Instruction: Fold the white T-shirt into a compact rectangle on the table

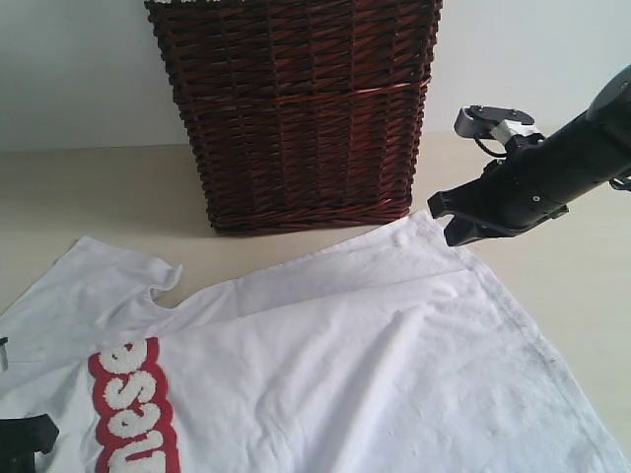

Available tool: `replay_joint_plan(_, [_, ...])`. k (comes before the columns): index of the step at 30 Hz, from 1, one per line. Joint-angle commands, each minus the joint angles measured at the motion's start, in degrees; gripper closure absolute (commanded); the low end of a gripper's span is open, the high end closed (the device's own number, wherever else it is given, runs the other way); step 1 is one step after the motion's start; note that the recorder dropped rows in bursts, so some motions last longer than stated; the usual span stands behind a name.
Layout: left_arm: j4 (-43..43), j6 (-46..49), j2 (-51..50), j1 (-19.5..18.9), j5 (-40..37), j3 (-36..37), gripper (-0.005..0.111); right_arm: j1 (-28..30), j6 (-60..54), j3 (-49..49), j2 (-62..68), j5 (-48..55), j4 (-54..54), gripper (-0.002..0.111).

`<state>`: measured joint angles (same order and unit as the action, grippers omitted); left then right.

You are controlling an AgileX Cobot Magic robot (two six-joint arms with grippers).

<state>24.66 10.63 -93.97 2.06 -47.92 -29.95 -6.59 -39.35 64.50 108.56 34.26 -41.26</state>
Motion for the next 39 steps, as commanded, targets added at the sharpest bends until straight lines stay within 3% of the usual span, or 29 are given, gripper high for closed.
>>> replay_joint_plan(1, [-2.35,-1.64,-3.27,-0.19,0.04,-1.12,0.056,-0.08,-0.6,-0.11,-0.57,-0.21,-0.45,0.108])
replay_joint_plan(7, [-26.75,-19.55,-3.06,-0.19,-6.57,-2.76,0.088,-0.08,-0.6,-0.11,-0.57,-1.1,-0.35,0.108])
replay_joint_plan(11, [-31.25,-23.48,-3.06,-0.19,-10.27,-5.42,0.1,-0.08,-1.02,-0.11,-0.57,-1.32,-0.34,0.108])
replay_joint_plan(14, [-33.64,-24.09,-2.94,-0.19,-13.25,-8.4,0.096,-0.08,-1.01,-0.11,-0.57,-1.46,-0.34,0.108])
replay_joint_plan(23, [-33.36,-23.0,-1.32,-0.19,-13.08,-13.17,0.056,-0.08,-1.53,-0.11,-0.57,-1.45,-0.45,0.108])
replay_joint_plan(29, [-38.17,-26.01,4.95,-0.19,-14.52,-22.31,0.054,-0.08,-2.45,-0.11,0.33,-1.59,-0.17,0.108])
replay_joint_plan(31, [-35.69,-23.74,6.71,-0.19,-10.95,-24.53,0.057,-0.08,-2.65,-0.11,0.78,-1.93,-0.17,0.108])
replay_joint_plan(33, [-25.65,-15.53,7.3,-0.08,-4.6,-24.65,0.065,-0.08,-2.94,-0.11,0.93,-2.07,-0.17,0.108])
replay_joint_plan(37, [-2.76,1.98,1.58,0.78,7.15,-25.16,0.097,-0.08,-2.92,-0.11,0.93,-2.2,-0.07,0.108])
replay_joint_plan(39, [-0.12,4.22,-2.44,0.92,9.69,-26.74,0.107,-0.08,-2.92,-0.11,0.93,-2.08,-0.09,0.108])
